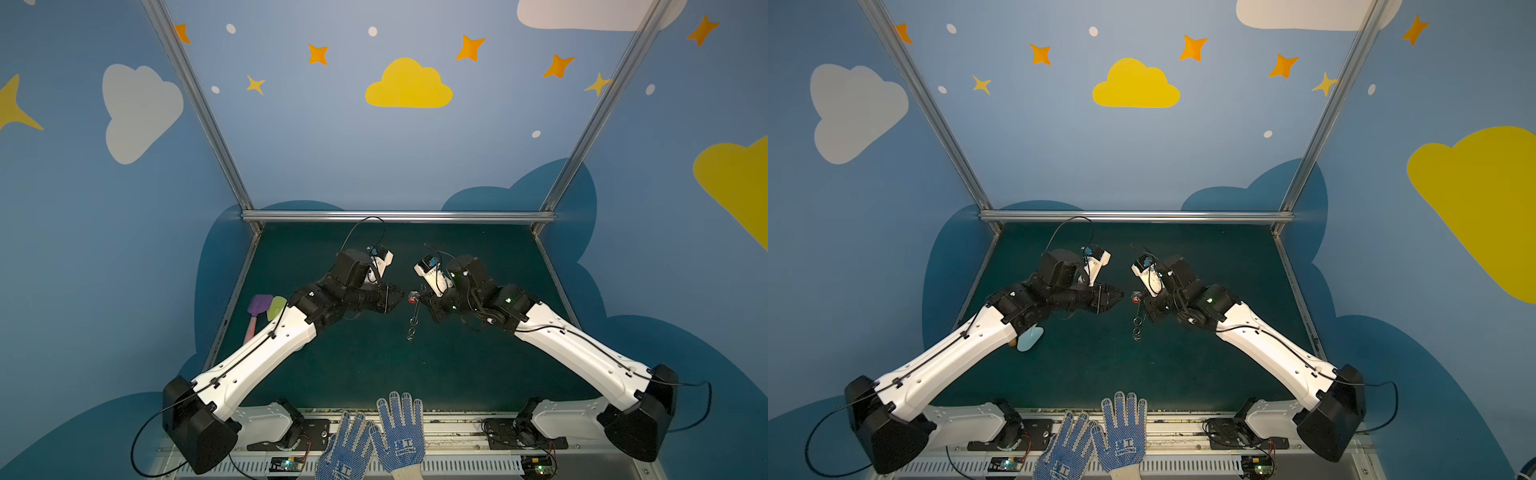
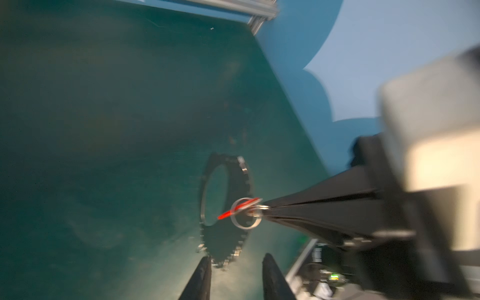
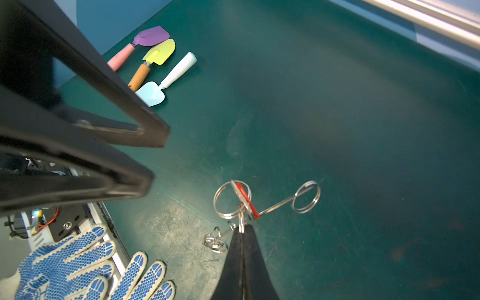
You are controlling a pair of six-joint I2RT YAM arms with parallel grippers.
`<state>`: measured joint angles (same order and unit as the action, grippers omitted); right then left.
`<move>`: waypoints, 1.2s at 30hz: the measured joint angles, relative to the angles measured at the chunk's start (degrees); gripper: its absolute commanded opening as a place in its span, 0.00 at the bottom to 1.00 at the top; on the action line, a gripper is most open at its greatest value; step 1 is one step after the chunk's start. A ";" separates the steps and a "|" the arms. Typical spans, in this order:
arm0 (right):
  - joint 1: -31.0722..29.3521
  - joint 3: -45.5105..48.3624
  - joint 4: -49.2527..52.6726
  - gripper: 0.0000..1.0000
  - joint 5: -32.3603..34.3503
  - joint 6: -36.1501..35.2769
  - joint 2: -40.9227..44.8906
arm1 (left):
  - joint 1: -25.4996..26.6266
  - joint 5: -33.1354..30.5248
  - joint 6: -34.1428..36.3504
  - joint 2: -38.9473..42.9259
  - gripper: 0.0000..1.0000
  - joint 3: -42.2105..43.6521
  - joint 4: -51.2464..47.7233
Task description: Put the keys on the keyring
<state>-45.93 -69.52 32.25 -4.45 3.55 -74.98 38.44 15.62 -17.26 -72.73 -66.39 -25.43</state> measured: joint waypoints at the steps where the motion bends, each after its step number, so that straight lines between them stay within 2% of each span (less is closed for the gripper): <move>1: 0.11 0.00 0.20 0.00 -0.07 0.39 -0.15 | 0.31 -1.42 0.81 -0.20 0.36 0.90 0.81; 5: 0.83 0.00 0.66 0.00 -0.79 1.90 -0.55 | 1.57 -5.70 5.53 -0.22 0.38 5.92 6.73; 9: 1.11 0.00 0.61 0.00 -1.40 2.95 -0.55 | 3.72 -7.41 11.26 0.72 0.38 10.60 12.74; 18: 1.22 0.02 0.59 0.00 -2.69 3.78 -0.55 | 6.84 -9.97 20.37 2.54 0.38 13.53 21.22; 36: 1.22 0.07 -0.28 0.00 -5.25 4.76 -0.52 | 9.35 -12.50 29.55 1.95 0.38 13.29 23.52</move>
<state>-44.71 -69.45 31.97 -9.69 8.32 -75.50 47.79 3.11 12.29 -70.78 -53.10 -1.91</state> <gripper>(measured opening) 0.052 0.377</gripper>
